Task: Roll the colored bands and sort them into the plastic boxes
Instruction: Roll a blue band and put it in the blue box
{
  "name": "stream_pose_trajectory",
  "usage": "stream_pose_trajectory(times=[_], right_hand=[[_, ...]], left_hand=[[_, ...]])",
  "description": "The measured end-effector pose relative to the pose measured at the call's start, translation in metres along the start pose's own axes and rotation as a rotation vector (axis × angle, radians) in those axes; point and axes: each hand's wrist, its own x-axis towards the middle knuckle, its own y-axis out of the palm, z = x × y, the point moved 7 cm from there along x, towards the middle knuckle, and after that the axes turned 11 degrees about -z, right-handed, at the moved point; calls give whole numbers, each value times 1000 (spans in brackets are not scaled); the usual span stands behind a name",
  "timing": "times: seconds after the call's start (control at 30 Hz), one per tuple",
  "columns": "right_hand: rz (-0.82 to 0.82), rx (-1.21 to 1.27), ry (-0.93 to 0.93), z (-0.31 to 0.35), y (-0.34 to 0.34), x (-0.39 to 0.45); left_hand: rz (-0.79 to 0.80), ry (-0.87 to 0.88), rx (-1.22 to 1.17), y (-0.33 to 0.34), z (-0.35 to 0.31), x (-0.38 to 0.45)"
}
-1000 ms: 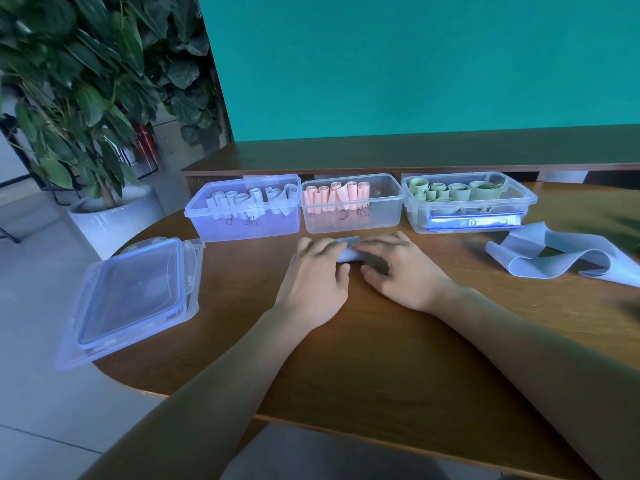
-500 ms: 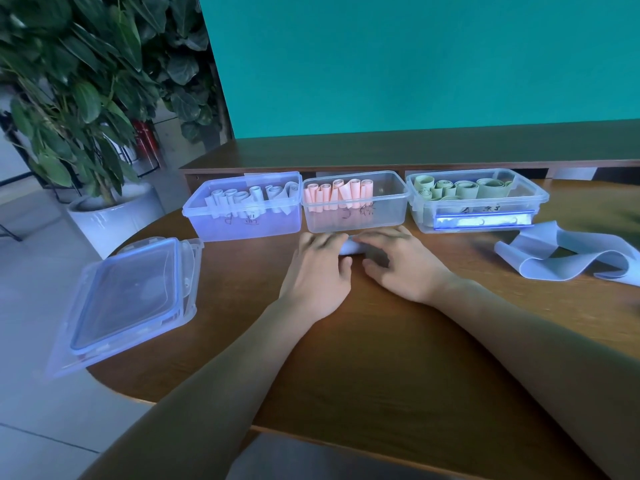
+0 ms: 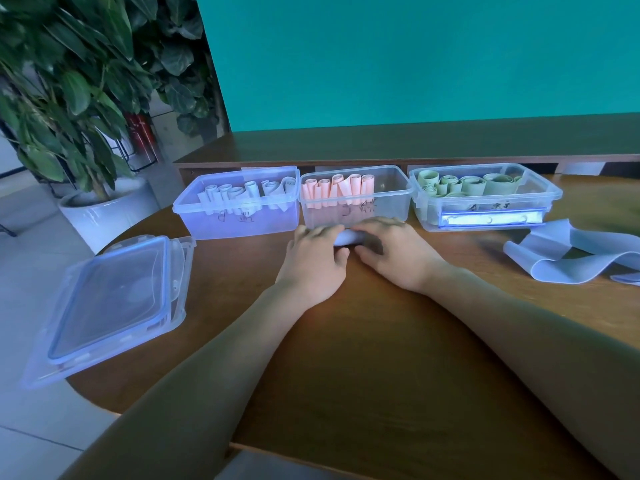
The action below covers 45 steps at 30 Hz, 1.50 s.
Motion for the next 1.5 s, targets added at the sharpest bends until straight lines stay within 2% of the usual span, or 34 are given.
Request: stream_pose_trajectory(times=[0.13,0.27,0.47,0.57,0.7,0.83,1.03,1.13,1.37,1.5], right_hand=[[7,11,36,-7,5,8],[-27,33,67,-13,10,19],[5,81,-21,-8,14,15],[-42,176,41,-4,5,10],[-88,439,156,4,-8,-2],[-86,620,159,21,-13,-13],[-88,618,125,55,-27,-14],[-60,613,122,78,-26,-2],[-106,773,130,140,-22,68],[-101,935,114,172,-13,109]], left_hand=[[31,-15,5,7,5,10],[22,-65,-86,10,11,17],[-17,-122,-255,11,20,21],[-22,-129,-321,2,17,15],[-8,-143,-414,-11,13,1],[-1,-172,-475,-22,17,-15],[-17,-210,-607,-48,28,-41],[-20,-204,-591,-68,43,-43],[-242,-233,-616,-145,94,-7],[-284,-230,-660,-177,127,16]])
